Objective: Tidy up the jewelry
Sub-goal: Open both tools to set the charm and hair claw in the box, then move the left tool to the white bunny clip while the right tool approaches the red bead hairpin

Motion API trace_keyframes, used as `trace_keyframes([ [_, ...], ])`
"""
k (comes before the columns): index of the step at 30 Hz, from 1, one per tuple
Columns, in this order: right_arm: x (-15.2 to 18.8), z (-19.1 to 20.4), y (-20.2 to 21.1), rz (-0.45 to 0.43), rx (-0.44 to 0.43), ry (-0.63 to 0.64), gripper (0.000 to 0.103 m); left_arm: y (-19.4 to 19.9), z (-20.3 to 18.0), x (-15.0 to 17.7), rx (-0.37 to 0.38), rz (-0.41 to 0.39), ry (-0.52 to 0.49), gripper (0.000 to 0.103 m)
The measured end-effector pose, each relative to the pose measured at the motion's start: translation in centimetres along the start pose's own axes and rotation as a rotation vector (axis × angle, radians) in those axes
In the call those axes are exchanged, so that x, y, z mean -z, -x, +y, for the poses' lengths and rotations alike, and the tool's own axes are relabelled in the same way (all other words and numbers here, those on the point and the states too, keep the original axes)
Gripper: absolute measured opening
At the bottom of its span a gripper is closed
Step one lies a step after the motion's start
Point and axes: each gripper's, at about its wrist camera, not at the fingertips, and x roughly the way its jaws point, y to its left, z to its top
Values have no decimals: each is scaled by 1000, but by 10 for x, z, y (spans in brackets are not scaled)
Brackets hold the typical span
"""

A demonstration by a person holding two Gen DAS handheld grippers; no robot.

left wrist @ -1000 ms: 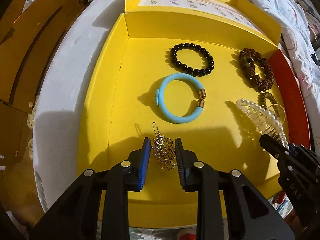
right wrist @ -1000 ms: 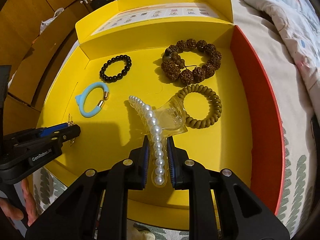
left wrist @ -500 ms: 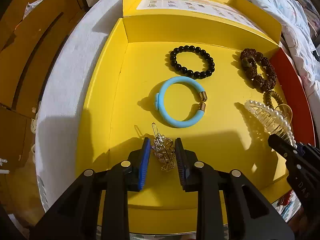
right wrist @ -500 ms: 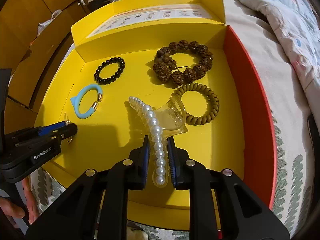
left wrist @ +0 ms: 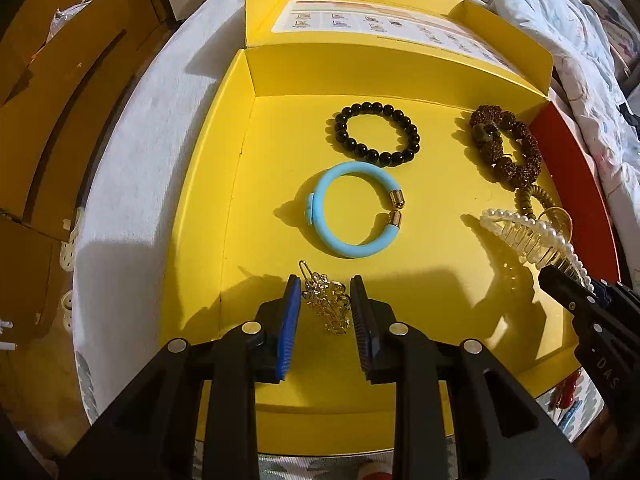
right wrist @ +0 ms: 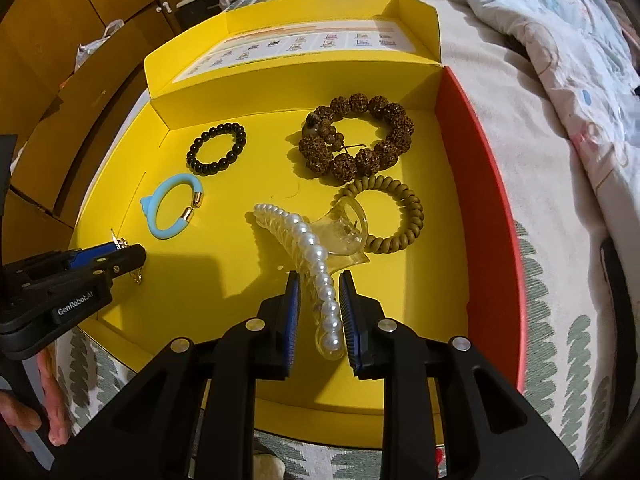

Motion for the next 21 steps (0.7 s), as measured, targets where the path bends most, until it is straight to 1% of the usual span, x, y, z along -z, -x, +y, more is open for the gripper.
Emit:
trace_keyframes([
  [4,1,1,-1,8,9,16,25,2,0,-2,0,-3,-6,27],
  [5,2,2,-2,13,11,19,25,2,0,-3,1,0,-6,30],
  [7,2,2,-2,13,13,20,25,1,2,-4,0,2,-2,32],
  [10,2,3,1,0,23,31,26,2,1,-5,3,2,0,32],
  [12,1,4,3,-10,40,42,32,5,0,-6,4,-7,-4,32],
  [14,1,5,5,-18,64,54,50,8,1,-5,8,-15,-5,32],
  [15,1,5,6,-24,68,58,54,10,1,-5,10,-20,-6,32],
  [16,1,5,9,-35,69,61,56,12,1,-3,11,-24,-8,32],
  [20,1,6,22,-72,62,64,56,28,-1,2,15,-60,-22,32],
  [21,1,5,29,-95,57,62,56,33,-2,4,17,-69,-29,32],
])
